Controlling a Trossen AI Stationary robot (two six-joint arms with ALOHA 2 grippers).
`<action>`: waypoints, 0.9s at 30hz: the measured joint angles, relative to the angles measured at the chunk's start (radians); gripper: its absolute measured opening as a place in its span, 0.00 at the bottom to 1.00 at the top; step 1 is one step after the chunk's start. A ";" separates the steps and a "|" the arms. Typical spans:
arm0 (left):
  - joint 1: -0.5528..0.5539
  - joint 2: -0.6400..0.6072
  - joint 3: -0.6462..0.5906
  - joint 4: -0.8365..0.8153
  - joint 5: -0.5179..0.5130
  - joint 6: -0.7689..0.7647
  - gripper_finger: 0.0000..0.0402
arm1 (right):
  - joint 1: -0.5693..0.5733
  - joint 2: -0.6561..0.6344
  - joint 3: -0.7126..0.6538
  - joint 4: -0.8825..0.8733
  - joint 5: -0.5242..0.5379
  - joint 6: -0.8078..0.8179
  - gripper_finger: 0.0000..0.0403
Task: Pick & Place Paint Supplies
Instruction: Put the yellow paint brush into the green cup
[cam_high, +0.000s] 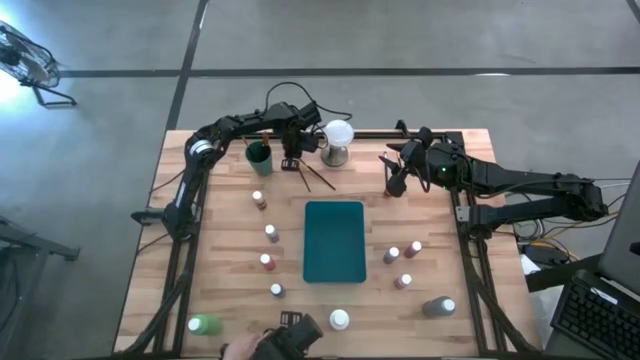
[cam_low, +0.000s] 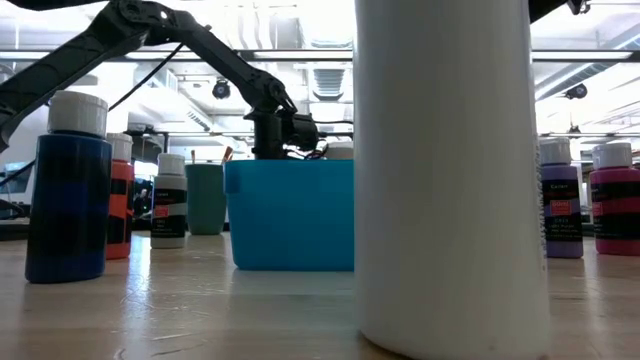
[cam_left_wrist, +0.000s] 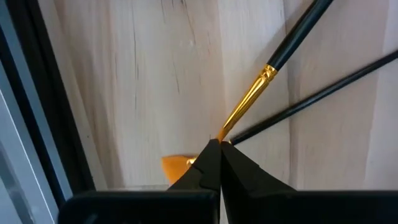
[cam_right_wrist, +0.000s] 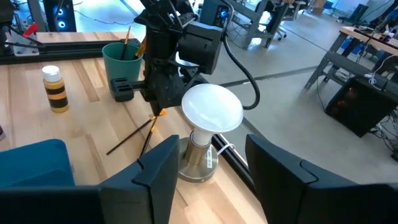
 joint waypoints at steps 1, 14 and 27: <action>0.000 0.000 0.000 -0.002 -0.002 0.000 0.00 | 0.000 0.000 0.000 0.000 0.000 0.000 0.46; 0.010 -0.002 0.000 -0.019 -0.133 -0.010 0.00 | 0.000 0.000 0.000 -0.001 0.000 0.000 0.49; 0.018 -0.008 0.074 -0.075 -0.184 -0.003 0.00 | 0.000 0.000 0.000 -0.004 0.000 0.000 0.42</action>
